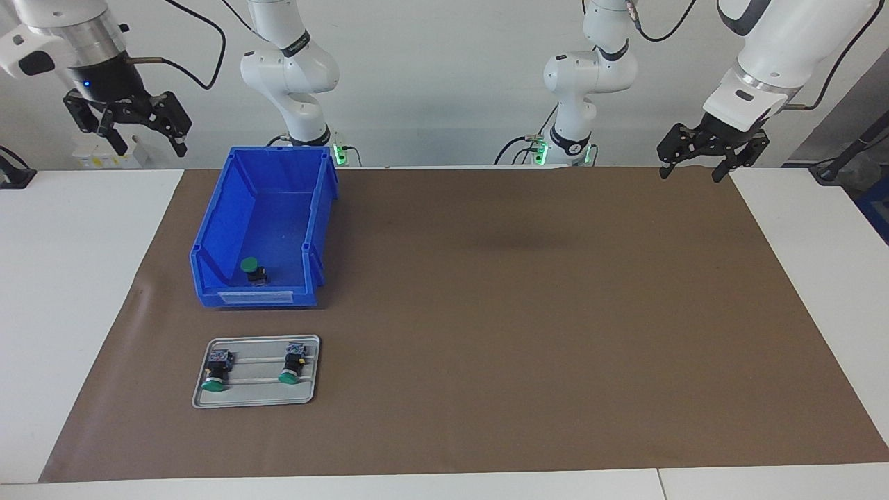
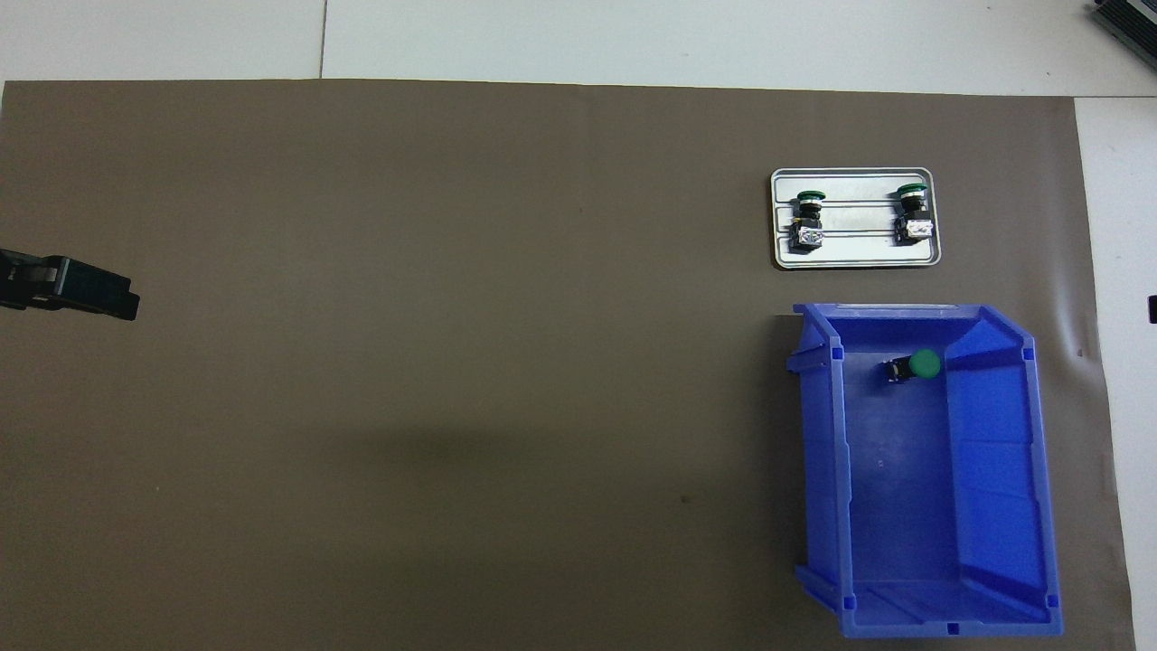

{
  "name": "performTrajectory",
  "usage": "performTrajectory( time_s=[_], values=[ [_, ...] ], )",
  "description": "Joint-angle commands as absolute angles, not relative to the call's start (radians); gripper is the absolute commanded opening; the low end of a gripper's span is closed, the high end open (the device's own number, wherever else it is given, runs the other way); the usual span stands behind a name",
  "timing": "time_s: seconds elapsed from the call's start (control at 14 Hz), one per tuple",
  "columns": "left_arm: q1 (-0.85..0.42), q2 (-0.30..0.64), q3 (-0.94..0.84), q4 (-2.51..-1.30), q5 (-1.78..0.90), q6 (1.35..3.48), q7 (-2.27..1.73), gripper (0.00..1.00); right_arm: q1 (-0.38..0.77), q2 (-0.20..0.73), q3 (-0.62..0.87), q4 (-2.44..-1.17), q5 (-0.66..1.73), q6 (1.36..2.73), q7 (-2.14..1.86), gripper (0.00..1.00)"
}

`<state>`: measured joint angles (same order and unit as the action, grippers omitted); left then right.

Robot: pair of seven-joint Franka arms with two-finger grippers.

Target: Place and press button with both arms

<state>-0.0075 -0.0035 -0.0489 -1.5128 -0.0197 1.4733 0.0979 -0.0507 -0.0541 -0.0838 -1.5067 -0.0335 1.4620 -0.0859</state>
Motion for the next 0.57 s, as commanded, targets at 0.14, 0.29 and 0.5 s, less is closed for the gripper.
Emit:
performTrajectory(
  time_s=[0.14, 0.29, 0.5],
  values=[
    [0.003, -0.029, -0.054, -1.540, -0.008, 1.479, 0.100, 1.00, -0.045, -0.044, -0.060, -1.539, -0.035, 1.471, -0.005, 1.00],
    [0.002, -0.029, -0.055, -1.542, -0.008, 1.477, 0.098, 1.00, -0.017, -0.046, -0.074, -1.540, -0.034, 1.467, -0.009, 1.00],
    [-0.008, -0.029, -0.055, -1.540, -0.008, 1.480, 0.098, 1.00, 0.035, -0.043, -0.113, -1.545, -0.031, 1.468, -0.002, 1.00]
  ],
)
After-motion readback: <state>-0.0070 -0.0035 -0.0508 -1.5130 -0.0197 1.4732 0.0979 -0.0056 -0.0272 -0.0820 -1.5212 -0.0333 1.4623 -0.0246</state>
